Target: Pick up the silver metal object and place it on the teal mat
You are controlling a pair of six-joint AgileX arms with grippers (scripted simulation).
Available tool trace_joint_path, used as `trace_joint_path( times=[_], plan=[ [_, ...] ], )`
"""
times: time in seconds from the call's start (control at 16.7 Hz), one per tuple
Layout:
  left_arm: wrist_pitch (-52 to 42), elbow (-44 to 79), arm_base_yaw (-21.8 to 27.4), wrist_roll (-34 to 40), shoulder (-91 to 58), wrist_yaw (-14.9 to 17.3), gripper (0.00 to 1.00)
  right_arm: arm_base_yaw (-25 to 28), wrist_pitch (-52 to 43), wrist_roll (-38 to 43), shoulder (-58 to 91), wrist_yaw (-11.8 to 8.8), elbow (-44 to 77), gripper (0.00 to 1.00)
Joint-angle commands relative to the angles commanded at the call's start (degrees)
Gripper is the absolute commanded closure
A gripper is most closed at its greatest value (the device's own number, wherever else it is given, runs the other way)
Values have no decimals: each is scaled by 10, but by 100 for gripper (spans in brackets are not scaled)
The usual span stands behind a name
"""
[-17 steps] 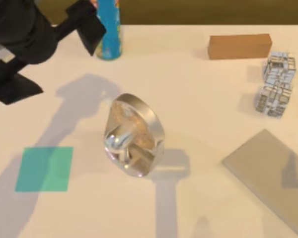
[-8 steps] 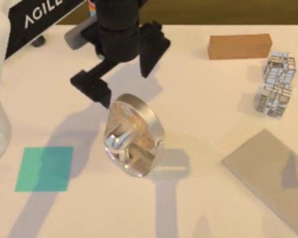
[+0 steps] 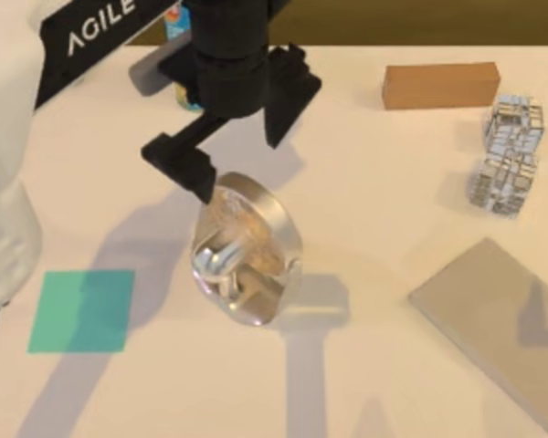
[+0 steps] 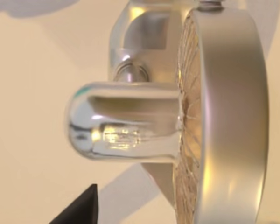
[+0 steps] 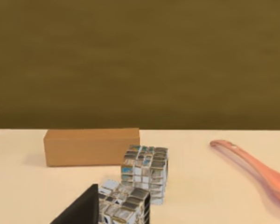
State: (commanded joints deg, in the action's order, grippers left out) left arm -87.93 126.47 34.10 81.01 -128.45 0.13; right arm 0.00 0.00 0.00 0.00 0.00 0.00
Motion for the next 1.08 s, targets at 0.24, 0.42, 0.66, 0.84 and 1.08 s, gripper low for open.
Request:
trace_joint_path(
  times=[0.24, 0.42, 0.66, 0.84, 1.08],
  plan=[
    [51, -59, 1, -1, 7, 0, 0, 0, 0, 0, 0, 0, 0, 0],
    [103, -117, 1, 0, 12, 0, 0, 0, 0, 0, 0, 0, 0, 0],
    [120, -135, 2, 0, 14, 0, 0, 0, 0, 0, 0, 0, 0, 0],
    [120, -135, 2, 0, 14, 0, 15, 0, 0, 0, 0, 0, 0, 0],
    [120, -135, 2, 0, 14, 0, 45, 0, 0, 0, 0, 0, 0, 0]
  ],
)
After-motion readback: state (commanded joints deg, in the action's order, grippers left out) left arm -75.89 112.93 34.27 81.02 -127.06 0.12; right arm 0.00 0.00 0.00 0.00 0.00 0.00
